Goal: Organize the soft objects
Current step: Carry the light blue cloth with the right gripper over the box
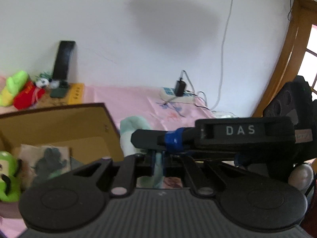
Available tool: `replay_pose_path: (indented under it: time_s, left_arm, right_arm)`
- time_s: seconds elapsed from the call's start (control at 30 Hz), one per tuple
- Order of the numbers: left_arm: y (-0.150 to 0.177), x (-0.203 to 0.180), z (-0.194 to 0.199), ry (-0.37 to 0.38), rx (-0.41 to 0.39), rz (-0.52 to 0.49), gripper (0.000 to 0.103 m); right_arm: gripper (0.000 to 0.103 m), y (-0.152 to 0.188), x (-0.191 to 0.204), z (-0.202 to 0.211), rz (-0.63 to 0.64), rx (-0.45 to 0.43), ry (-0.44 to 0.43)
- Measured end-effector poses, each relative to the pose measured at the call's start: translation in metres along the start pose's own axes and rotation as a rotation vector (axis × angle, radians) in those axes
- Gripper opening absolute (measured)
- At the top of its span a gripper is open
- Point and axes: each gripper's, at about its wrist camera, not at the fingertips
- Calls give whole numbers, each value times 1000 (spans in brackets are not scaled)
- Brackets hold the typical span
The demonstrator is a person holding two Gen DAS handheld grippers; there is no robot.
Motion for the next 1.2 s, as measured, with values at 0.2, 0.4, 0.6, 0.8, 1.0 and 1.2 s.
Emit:
replay_pose_path:
  time_s: [0.2,0.4,0.6,0.8,1.0,1.2]
  left_arm:
    - [-4,36,11,-8,-2,30,0]
    - [-20,72,22,-22,-6,-5,0]
    - [-46,138,32,-18,31,-7,0]
    - [-58,216,25,-26,140,44,0]
    - [-51,272,12,-72,235,119,0]
    - [-41,300,15,-136,282,188,2]
  right_arm:
    - [19,-1,17,-29,-18,42,1]
    - [19,-8,44,-58,-16,46,-13]
    - [18,-23,69,-117,-27,85,-22]
    - [17,-31,82,-190,-59,189,9]
    - [14,-26,83,-250,-95,305,47]
    - [13,-19,101,-285,-25,381,85]
Point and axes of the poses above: each gripper's, at about its wrist camera, not at the fingertips, and z roughly against the way its jaws point, x to its left, y to its underside, and after that the axes turned 12 degrees about y, right-handed
